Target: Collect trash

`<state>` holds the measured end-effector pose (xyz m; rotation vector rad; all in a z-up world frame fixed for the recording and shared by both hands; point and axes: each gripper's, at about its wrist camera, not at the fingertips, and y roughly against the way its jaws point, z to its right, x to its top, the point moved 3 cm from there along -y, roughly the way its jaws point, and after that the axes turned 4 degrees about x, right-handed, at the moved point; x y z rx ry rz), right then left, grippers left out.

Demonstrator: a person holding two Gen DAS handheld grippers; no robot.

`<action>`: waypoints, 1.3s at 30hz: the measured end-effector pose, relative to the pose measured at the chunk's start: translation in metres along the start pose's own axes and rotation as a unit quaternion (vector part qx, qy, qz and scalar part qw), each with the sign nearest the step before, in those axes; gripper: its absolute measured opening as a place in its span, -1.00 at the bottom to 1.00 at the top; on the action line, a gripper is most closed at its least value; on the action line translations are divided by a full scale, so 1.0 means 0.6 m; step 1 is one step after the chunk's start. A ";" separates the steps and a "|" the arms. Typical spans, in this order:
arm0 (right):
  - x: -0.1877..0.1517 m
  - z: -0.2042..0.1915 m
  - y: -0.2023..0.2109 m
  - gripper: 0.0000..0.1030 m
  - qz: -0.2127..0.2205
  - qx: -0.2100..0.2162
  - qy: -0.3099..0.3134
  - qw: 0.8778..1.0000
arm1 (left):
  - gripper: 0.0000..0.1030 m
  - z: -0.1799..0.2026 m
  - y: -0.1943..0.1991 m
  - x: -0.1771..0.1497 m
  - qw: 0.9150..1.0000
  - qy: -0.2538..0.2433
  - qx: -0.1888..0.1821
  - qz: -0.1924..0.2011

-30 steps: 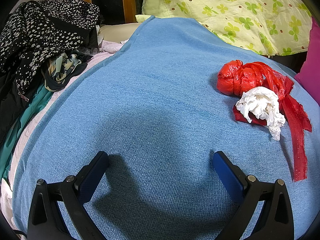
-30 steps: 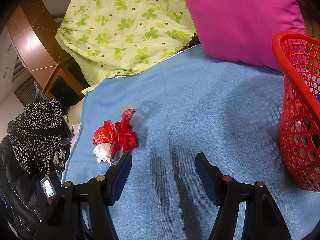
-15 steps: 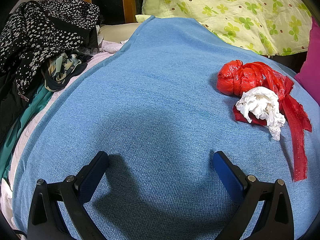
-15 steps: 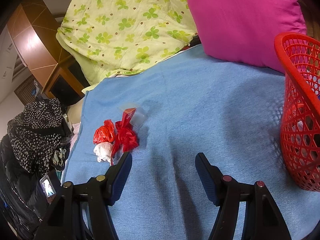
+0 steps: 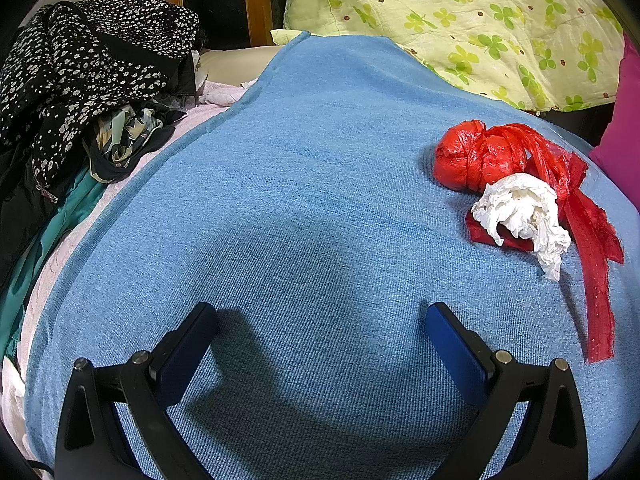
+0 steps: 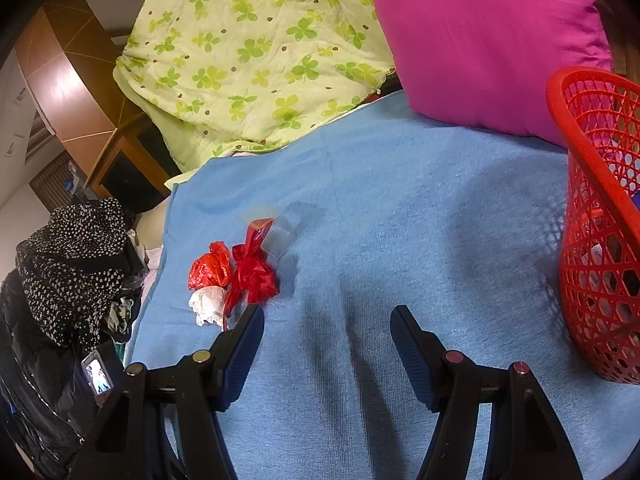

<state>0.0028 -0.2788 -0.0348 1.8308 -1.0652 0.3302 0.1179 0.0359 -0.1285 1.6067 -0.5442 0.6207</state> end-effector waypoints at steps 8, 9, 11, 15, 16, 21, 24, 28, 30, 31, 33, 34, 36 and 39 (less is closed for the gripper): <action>-0.003 -0.003 -0.003 0.36 -0.003 -0.003 0.006 1.000 | 1.00 0.000 0.000 0.000 1.000 0.000 0.000 0.000; -0.004 -0.004 -0.005 0.36 -0.004 -0.004 0.007 1.000 | 1.00 0.000 0.000 0.000 1.000 0.000 0.000 0.000; -0.005 -0.006 -0.006 0.36 -0.004 -0.005 0.008 1.000 | 1.00 0.000 0.000 0.000 1.000 0.000 0.000 0.000; -0.007 -0.011 -0.008 0.36 -0.002 -0.007 0.015 1.000 | 1.00 0.000 0.000 0.000 1.000 0.000 0.000 0.000; -0.008 -0.013 -0.009 0.36 -0.002 -0.009 0.018 1.000 | 1.00 0.000 0.000 0.000 1.000 0.000 0.000 0.000; -0.011 -0.025 -0.014 0.36 -0.002 -0.013 0.033 0.999 | 1.00 -0.001 -0.001 0.000 1.000 0.000 0.000 0.000; -0.013 -0.031 -0.023 0.36 -0.005 -0.012 0.037 0.999 | 1.00 -0.001 -0.001 0.000 1.000 0.000 0.000 0.000; -0.016 -0.042 -0.040 0.36 -0.013 -0.010 0.044 0.999 | 1.00 0.000 -0.001 0.000 1.000 0.000 0.000 0.000; -0.019 -0.050 -0.051 0.36 -0.017 -0.012 0.049 0.999 | 1.00 0.000 -0.001 0.000 1.000 0.000 0.000 0.000; -0.020 -0.052 -0.054 0.36 -0.019 -0.012 0.050 0.998 | 1.00 -0.001 -0.001 0.000 1.000 0.000 0.000 0.000; -0.021 -0.059 -0.063 0.36 -0.021 -0.014 0.056 0.998 | 1.00 0.000 -0.001 0.000 1.000 0.000 0.000 0.000; -0.021 -0.062 -0.067 0.36 -0.022 -0.015 0.058 0.998 | 1.00 -0.001 -0.001 0.000 1.000 0.000 0.000 0.000; -0.018 -0.067 -0.076 0.36 -0.022 -0.016 0.064 0.998 | 1.00 0.000 -0.001 0.000 1.000 0.000 0.000 0.000; -0.008 -0.078 -0.086 0.36 -0.010 -0.021 0.079 0.997 | 1.00 0.000 -0.001 0.000 1.000 0.000 0.001 0.000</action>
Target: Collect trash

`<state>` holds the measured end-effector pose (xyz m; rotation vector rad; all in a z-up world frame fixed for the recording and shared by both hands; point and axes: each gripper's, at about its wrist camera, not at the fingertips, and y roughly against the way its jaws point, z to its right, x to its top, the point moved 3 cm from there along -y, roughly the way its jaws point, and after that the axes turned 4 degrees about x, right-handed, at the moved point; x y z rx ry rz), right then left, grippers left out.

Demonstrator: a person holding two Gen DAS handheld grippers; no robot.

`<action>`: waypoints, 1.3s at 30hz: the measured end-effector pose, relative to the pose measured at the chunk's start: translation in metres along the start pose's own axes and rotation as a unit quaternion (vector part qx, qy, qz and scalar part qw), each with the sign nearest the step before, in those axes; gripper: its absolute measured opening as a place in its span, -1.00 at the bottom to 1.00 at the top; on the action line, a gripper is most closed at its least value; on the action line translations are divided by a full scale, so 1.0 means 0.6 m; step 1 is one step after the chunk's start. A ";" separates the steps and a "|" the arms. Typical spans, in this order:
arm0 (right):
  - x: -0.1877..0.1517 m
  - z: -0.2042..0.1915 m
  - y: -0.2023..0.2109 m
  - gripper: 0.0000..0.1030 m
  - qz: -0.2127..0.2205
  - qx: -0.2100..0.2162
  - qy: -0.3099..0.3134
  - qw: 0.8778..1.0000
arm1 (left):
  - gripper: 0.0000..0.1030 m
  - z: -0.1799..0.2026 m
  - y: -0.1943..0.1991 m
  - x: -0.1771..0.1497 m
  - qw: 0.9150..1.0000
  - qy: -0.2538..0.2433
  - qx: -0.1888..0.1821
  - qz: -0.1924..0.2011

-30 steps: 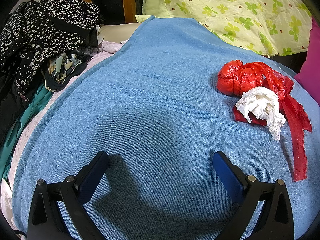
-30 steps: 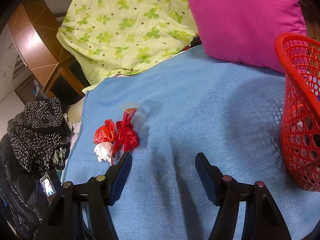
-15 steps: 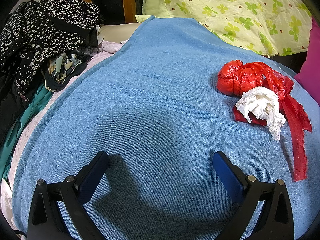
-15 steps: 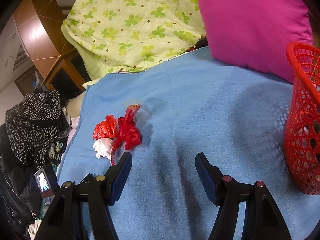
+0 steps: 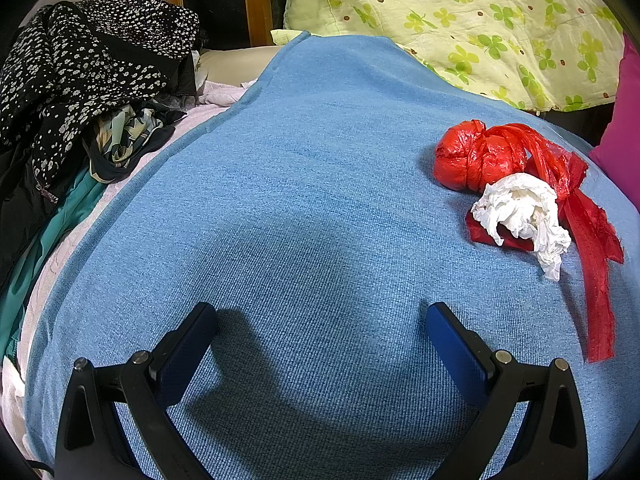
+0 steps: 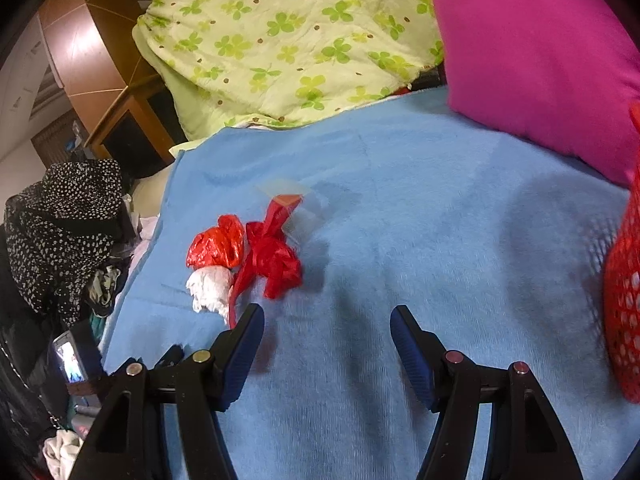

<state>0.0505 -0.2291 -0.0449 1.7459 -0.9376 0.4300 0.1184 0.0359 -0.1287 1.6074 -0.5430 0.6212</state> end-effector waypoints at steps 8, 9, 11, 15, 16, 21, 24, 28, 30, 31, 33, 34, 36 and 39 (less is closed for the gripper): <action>0.032 -0.036 -0.058 0.36 0.007 0.033 0.041 0.999 | 1.00 0.000 0.000 0.000 1.000 0.000 0.000 0.000; 0.033 -0.040 -0.066 0.34 0.004 0.035 0.045 0.998 | 1.00 0.000 0.000 0.000 1.000 0.000 0.000 0.000; 0.036 -0.050 -0.090 0.33 0.000 0.039 0.058 0.998 | 1.00 0.000 0.000 0.000 1.000 0.000 0.000 0.000; 0.045 -0.059 -0.148 0.27 -0.018 0.040 0.077 0.996 | 1.00 0.000 0.000 0.000 1.000 0.000 0.000 0.000; 0.046 -0.060 -0.159 0.18 -0.023 0.039 0.080 0.996 | 1.00 0.000 0.000 0.000 1.000 0.000 0.000 0.000; 0.040 -0.052 -0.216 0.16 -0.067 0.040 0.087 0.993 | 1.00 -0.001 -0.001 0.000 1.000 0.000 0.001 0.000; 0.039 -0.057 -0.219 -0.16 -0.076 0.065 0.094 0.991 | 1.00 -0.001 -0.001 0.000 1.000 0.000 0.001 0.000; 0.031 -0.060 -0.212 -0.37 -0.088 0.077 0.089 0.989 | 1.00 0.000 -0.001 0.000 1.000 0.000 0.001 0.000; 0.027 -0.063 -0.204 -0.38 -0.095 0.086 0.086 0.988 | 1.00 0.000 -0.001 0.000 1.000 0.000 0.001 0.000; 0.023 -0.064 -0.195 -0.38 -0.097 0.090 0.087 0.987 | 1.00 0.001 0.000 0.000 1.000 0.001 0.001 0.001; 0.017 -0.068 -0.175 -0.38 -0.097 0.096 0.090 0.987 | 1.00 0.002 0.001 0.001 1.000 0.001 0.002 0.001; 0.013 -0.069 -0.162 -0.38 -0.097 0.100 0.092 0.986 | 1.00 0.002 0.001 0.001 1.000 0.001 0.002 0.001; 0.003 -0.070 -0.135 -0.38 -0.097 0.107 0.094 0.985 | 1.00 0.003 0.002 0.002 1.000 0.003 0.003 -0.001; -0.006 -0.064 -0.104 -0.38 -0.096 0.105 0.103 0.984 | 1.00 0.006 0.003 0.003 1.000 0.013 0.012 -0.009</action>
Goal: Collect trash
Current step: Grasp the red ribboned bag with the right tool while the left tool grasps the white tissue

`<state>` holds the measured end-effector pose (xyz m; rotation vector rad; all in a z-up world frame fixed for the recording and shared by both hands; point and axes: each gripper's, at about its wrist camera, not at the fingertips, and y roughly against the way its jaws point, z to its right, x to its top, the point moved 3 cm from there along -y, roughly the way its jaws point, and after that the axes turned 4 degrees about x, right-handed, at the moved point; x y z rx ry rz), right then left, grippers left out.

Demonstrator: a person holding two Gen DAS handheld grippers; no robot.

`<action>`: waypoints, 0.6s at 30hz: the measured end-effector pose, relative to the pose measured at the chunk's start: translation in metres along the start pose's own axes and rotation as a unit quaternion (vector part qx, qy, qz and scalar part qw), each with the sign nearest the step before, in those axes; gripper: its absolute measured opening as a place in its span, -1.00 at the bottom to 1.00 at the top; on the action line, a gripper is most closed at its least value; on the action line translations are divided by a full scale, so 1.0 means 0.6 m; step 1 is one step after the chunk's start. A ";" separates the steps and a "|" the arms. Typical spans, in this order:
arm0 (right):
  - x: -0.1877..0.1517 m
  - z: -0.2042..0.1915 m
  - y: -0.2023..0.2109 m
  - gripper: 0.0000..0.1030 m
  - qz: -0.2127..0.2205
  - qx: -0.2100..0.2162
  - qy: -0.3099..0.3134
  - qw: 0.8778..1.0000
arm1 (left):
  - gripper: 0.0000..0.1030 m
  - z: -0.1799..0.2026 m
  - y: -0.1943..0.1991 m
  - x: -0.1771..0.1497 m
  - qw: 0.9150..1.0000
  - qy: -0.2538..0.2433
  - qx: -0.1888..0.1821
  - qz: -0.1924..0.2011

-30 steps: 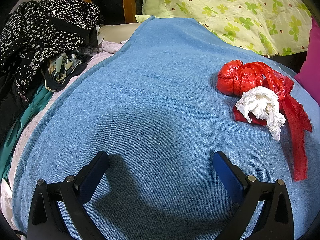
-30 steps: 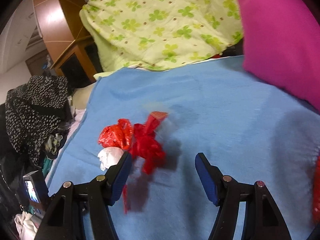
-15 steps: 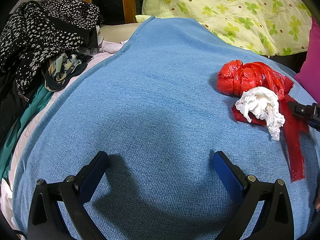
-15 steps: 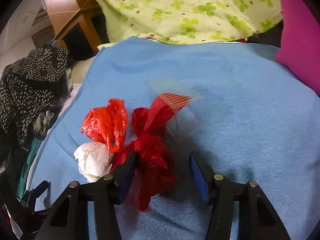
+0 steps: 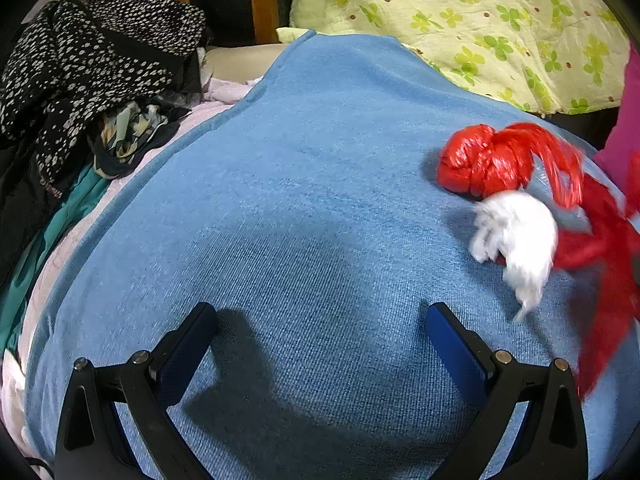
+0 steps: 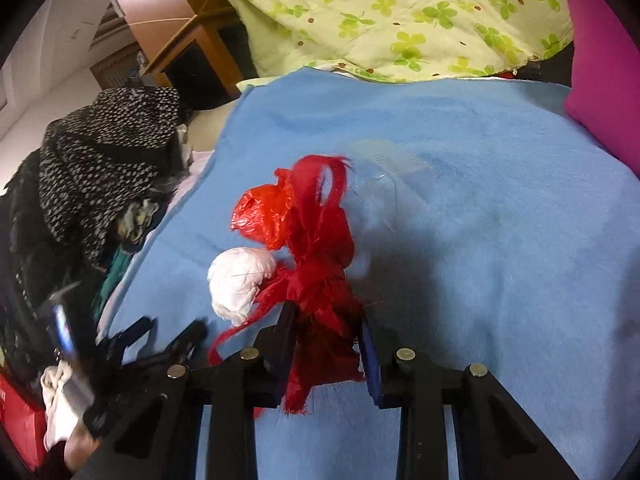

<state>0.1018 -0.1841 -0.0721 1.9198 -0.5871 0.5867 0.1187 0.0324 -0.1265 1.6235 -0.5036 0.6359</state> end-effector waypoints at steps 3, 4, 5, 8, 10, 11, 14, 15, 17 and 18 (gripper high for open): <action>-0.017 0.009 0.035 -0.38 0.000 -0.002 0.001 1.000 | 1.00 -0.001 0.002 -0.001 1.000 0.019 0.003 -0.015; -0.021 0.015 0.045 -0.38 0.002 -0.005 -0.002 1.000 | 1.00 0.000 0.003 -0.003 1.000 0.019 0.002 -0.014; -0.023 0.020 0.054 -0.38 0.004 -0.007 -0.006 1.000 | 1.00 0.000 0.004 -0.004 1.000 0.018 0.001 -0.012; -0.036 0.042 0.095 -0.38 0.018 -0.010 -0.023 1.000 | 1.00 -0.004 0.009 -0.008 1.000 0.014 -0.013 -0.002; -0.047 0.061 0.129 -0.38 0.033 -0.014 -0.039 0.999 | 1.00 -0.005 0.012 -0.013 1.000 0.017 -0.018 0.007; -0.052 0.066 0.145 -0.38 0.042 -0.016 -0.044 0.998 | 1.00 -0.003 0.014 -0.015 1.000 0.012 -0.017 0.007; -0.067 0.080 0.187 -0.38 0.065 -0.029 -0.056 0.996 | 1.00 0.000 0.026 -0.019 1.000 0.000 -0.027 0.008; -0.075 0.083 0.205 -0.38 0.075 -0.035 -0.059 0.995 | 1.00 0.001 0.038 -0.021 0.999 0.002 -0.029 0.018; -0.087 0.087 0.228 -0.38 0.089 -0.040 -0.064 0.993 | 1.00 0.006 0.075 -0.022 0.998 0.002 -0.030 0.059; -0.092 0.088 0.238 -0.38 0.095 -0.045 -0.066 0.992 | 1.00 0.015 0.095 -0.019 0.996 -0.009 -0.032 0.081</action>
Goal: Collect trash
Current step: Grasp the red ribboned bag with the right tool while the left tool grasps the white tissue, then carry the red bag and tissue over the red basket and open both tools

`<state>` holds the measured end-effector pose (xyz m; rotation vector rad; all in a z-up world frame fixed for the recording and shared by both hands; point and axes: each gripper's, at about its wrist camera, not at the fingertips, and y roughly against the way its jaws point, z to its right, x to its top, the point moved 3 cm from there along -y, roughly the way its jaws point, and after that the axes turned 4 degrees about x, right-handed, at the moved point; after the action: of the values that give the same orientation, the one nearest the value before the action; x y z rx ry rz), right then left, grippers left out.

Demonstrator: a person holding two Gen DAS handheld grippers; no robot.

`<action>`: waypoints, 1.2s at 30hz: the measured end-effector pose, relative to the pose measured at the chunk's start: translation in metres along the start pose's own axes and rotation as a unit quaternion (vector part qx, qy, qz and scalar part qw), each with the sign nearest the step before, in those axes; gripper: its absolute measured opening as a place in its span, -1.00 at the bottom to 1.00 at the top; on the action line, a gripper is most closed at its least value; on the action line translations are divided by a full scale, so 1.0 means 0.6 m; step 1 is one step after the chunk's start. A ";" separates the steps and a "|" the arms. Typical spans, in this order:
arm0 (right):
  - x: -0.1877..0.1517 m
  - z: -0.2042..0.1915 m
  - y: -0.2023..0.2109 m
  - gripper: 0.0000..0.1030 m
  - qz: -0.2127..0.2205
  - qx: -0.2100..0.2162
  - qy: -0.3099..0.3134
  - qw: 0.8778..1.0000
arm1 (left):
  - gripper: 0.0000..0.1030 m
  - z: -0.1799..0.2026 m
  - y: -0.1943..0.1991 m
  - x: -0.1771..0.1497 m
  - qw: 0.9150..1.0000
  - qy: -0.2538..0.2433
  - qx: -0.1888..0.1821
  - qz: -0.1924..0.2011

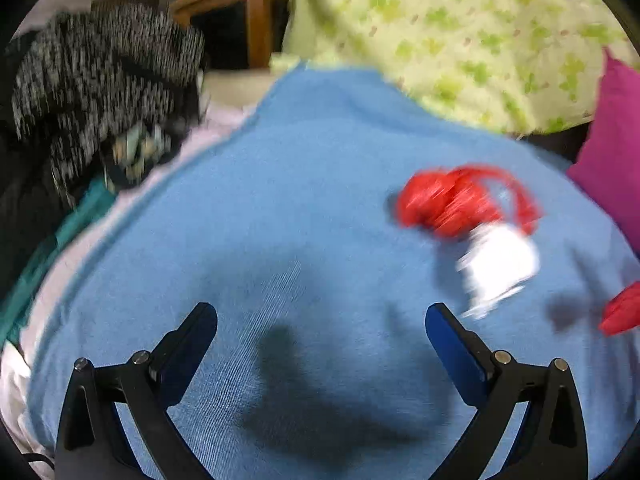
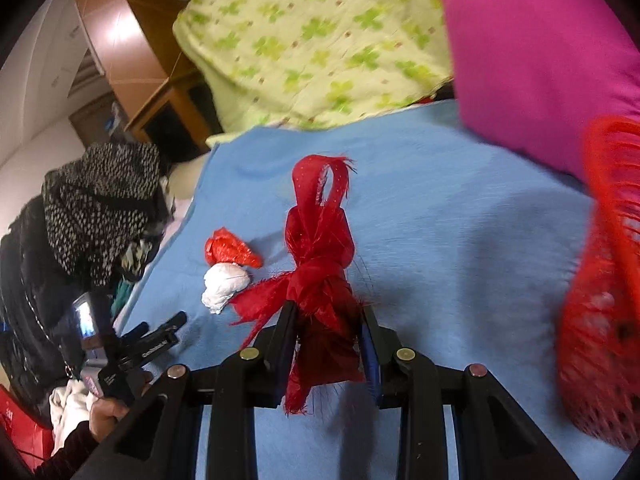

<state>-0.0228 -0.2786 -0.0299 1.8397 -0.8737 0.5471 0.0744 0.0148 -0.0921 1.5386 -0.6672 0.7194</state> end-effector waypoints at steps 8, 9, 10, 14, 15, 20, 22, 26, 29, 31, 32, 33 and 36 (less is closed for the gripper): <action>0.015 0.020 0.030 -0.38 0.029 0.009 -0.024 0.999 | 1.00 0.094 -0.002 0.052 0.996 -0.044 -0.072 -0.028; 0.018 0.020 0.028 -0.38 0.030 0.010 -0.026 0.999 | 1.00 0.101 -0.009 0.055 0.995 -0.044 -0.077 -0.036; 0.020 0.023 0.026 -0.38 0.031 0.009 -0.026 0.999 | 1.00 0.110 -0.016 0.058 0.995 -0.044 -0.082 -0.045; 0.022 0.026 0.020 -0.38 0.030 0.004 -0.024 0.999 | 0.89 0.146 -0.039 0.062 0.991 -0.050 -0.100 -0.078; 0.023 0.026 0.020 -0.38 0.030 0.003 -0.022 0.999 | 0.84 0.149 -0.048 0.061 0.989 -0.053 -0.105 -0.091; 0.024 0.023 0.024 -0.38 0.036 0.004 -0.018 0.999 | -0.05 0.164 -0.094 0.048 0.980 -0.051 -0.115 -0.155; 0.025 0.019 0.028 -0.38 0.042 0.001 -0.011 0.999 | -0.14 0.166 -0.088 0.048 0.981 -0.055 -0.119 -0.140; 0.030 0.013 0.039 -0.38 0.054 0.001 -0.001 0.999 | -0.22 0.163 -0.053 0.043 0.981 -0.068 -0.135 -0.125; 0.036 0.013 0.054 -0.38 0.071 0.002 -0.001 0.997 | -0.23 0.160 -0.018 0.043 0.981 -0.067 -0.146 -0.111; 0.040 0.014 0.065 -0.38 0.081 0.004 -0.002 0.997 | -0.23 0.160 0.005 0.043 0.981 -0.070 -0.149 -0.104; 0.042 0.015 0.070 -0.38 0.086 0.004 -0.002 0.996 | -0.23 0.163 0.023 0.044 0.981 -0.076 -0.147 -0.097; 0.043 0.016 0.077 -0.38 0.092 0.003 -0.002 0.996 | -0.23 0.165 0.037 0.045 0.982 -0.082 -0.146 -0.092; 0.048 0.021 0.099 -0.38 0.109 0.003 -0.006 0.994 | -0.23 0.186 0.087 0.050 0.982 -0.108 -0.139 -0.071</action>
<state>-0.0504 -0.3144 0.0201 1.7660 -1.0901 0.6758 0.0605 -0.1011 -0.0420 1.3975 -0.7757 0.3385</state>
